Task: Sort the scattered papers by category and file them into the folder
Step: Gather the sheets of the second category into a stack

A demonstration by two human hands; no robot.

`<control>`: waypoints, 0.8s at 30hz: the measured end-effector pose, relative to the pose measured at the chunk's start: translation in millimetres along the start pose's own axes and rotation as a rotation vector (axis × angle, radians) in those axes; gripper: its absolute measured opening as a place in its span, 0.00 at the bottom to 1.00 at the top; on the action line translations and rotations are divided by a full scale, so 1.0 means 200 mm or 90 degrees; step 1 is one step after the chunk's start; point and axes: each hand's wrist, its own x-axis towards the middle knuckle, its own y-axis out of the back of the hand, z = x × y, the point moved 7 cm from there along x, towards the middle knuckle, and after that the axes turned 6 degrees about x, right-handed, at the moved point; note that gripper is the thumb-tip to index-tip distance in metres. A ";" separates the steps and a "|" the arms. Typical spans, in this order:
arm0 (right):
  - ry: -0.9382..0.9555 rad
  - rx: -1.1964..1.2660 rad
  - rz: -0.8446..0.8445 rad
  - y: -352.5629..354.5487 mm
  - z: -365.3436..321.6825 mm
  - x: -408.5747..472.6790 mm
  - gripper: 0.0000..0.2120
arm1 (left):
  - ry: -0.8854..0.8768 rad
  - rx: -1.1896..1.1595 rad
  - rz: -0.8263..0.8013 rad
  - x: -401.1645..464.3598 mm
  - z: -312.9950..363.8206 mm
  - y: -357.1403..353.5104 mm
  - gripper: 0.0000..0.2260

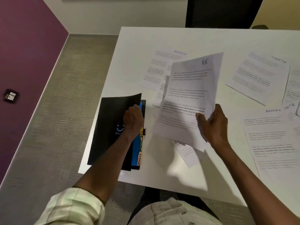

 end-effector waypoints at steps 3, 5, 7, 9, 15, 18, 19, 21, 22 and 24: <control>0.054 -0.008 -0.010 -0.13 -0.15 -0.05 0.10 | 0.019 -0.075 0.008 0.03 -0.10 0.16 0.03; 0.077 0.003 -0.032 -0.22 -0.24 -0.09 0.09 | 0.040 -0.103 0.011 0.07 -0.16 0.24 0.04; 0.086 0.032 -0.045 -0.31 -0.32 -0.14 0.10 | 0.049 -0.134 0.021 0.11 -0.22 0.28 0.05; 0.110 0.044 -0.059 -0.41 -0.38 -0.18 0.11 | 0.053 -0.164 0.019 0.14 -0.27 0.31 0.07; 0.149 0.026 -0.177 -0.70 -0.38 -0.39 0.11 | 0.104 -0.305 0.008 0.18 -0.36 0.42 0.08; 0.166 0.022 -0.198 -0.74 -0.38 -0.45 0.09 | 0.116 -0.349 -0.001 0.19 -0.41 0.46 0.09; 0.167 0.010 -0.206 -0.76 -0.39 -0.44 0.09 | 0.119 -0.366 -0.006 0.19 -0.42 0.47 0.10; 0.162 -0.017 -0.228 -0.79 -0.40 -0.42 0.14 | 0.125 -0.401 -0.009 0.17 -0.44 0.49 0.12; 0.156 -0.028 -0.241 -0.80 -0.40 -0.41 0.16 | 0.127 -0.414 -0.009 0.16 -0.45 0.49 0.13; 0.150 -0.048 -0.256 -0.85 -0.42 -0.40 0.16 | 0.128 -0.427 -0.009 0.15 -0.46 0.49 0.15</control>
